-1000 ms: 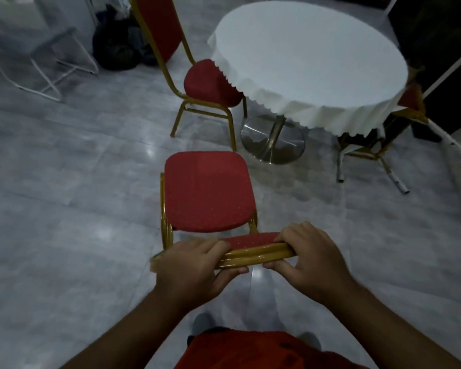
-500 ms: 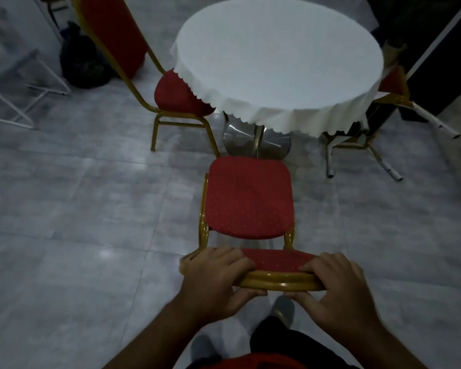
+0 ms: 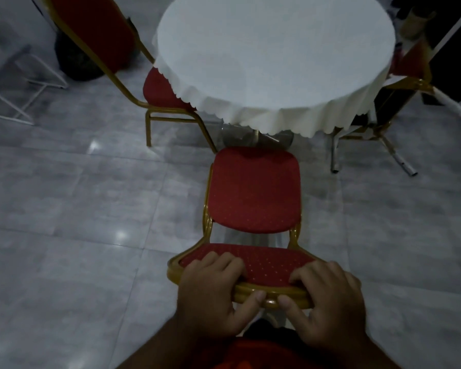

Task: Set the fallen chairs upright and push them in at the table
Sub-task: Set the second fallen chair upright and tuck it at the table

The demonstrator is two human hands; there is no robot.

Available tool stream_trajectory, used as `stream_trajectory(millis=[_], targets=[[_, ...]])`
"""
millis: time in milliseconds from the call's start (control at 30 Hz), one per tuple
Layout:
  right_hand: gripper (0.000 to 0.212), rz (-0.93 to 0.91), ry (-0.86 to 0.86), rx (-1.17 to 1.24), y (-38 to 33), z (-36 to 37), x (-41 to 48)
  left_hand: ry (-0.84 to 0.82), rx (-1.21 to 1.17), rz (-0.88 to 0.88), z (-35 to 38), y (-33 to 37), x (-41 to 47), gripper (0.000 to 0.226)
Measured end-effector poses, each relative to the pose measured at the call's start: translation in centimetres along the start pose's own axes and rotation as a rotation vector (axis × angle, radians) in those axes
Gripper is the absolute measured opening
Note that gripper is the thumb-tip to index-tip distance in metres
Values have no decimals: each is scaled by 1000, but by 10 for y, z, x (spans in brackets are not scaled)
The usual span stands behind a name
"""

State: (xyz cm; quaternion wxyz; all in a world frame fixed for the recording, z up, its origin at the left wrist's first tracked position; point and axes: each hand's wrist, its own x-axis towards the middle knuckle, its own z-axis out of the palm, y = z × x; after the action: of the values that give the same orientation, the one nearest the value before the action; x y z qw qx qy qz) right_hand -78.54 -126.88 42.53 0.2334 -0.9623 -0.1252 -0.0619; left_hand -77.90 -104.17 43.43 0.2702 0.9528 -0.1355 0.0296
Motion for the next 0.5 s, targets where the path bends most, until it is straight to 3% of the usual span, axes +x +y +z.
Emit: stream_trajectory(millis=[233, 500], targets=[[39, 72, 122, -60, 10, 16, 48, 146, -17, 79, 6, -23, 49, 31], [53, 84, 196, -71, 17, 26, 87, 269, 40, 148, 15, -44, 86, 38]])
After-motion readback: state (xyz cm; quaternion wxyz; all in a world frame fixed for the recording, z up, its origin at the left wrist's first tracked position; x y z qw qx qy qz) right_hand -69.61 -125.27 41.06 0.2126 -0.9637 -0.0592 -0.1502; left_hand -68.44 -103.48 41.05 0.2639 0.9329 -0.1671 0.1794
